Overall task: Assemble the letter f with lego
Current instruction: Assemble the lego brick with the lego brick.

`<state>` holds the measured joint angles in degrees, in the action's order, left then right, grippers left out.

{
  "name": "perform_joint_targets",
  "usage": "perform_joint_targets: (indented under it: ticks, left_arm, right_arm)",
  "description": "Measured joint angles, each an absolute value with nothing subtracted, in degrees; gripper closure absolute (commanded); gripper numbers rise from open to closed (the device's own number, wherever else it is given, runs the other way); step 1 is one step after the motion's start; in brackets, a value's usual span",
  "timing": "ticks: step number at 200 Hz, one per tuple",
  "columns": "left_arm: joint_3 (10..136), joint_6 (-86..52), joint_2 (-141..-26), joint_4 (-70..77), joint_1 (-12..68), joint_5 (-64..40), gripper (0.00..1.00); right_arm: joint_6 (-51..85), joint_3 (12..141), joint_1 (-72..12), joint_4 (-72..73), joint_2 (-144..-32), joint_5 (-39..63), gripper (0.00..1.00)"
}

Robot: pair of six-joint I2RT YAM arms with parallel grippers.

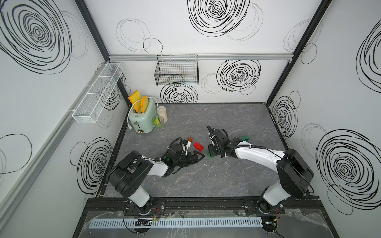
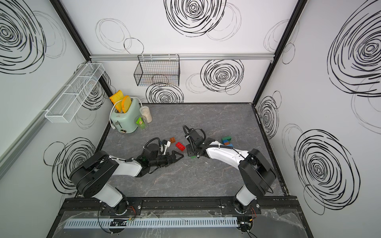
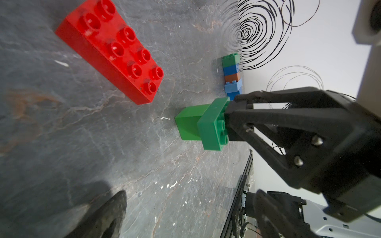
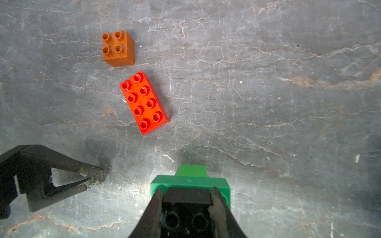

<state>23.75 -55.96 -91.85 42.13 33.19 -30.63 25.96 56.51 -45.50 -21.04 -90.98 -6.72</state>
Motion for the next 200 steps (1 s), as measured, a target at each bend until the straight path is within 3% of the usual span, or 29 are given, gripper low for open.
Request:
perform_joint_targets:
  ticks: [200]
  left_arm:
    - [23.66, -56.27, -91.9, 42.19, 33.19, -30.83, 0.02]
  right_arm:
    - [24.69, 58.33, -43.51, -23.59, -91.59, -2.35, 0.67]
